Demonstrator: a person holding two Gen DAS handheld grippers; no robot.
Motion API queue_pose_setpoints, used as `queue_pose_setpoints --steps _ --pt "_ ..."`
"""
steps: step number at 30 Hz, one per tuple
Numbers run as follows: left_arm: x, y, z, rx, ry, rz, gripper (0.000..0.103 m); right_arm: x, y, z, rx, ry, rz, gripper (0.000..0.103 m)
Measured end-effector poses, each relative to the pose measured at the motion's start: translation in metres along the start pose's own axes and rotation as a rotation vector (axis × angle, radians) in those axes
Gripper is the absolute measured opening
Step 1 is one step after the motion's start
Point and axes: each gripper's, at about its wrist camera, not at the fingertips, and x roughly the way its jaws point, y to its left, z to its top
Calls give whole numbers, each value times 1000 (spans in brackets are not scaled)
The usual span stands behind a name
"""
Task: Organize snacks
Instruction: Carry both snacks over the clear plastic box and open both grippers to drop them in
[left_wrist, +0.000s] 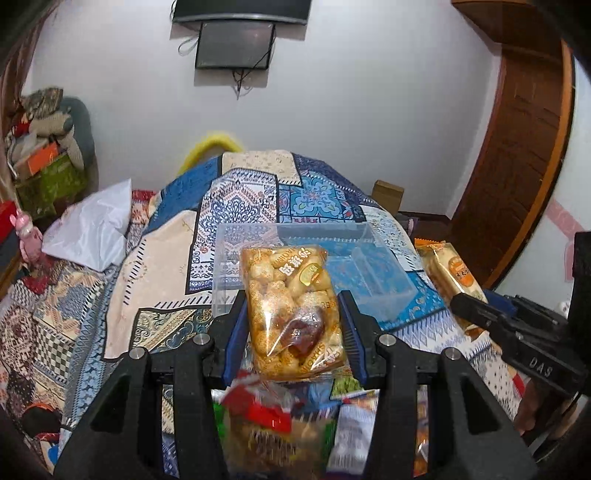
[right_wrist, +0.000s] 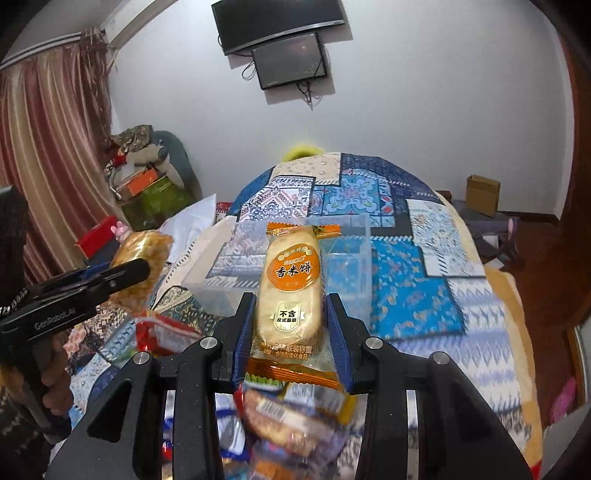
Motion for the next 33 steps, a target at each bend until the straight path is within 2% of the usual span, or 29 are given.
queue_pose_setpoints --steps 11,18,26,29,31,33 --pt "71 17 30 -28 126 47 46 55 -6 26 -11 61 -9 35" --pt "110 25 38 -34 218 72 46 94 -19 27 24 150 -11 35" --pt "138 31 40 -71 287 93 47 116 -21 24 24 202 -28 35" --pt "137 30 38 -61 292 101 54 118 -19 23 10 210 -41 37" --pt "132 29 38 -52 270 103 63 116 -17 22 -4 215 -51 45" --pt "126 27 38 -40 248 108 64 112 -17 20 -11 211 -59 48"
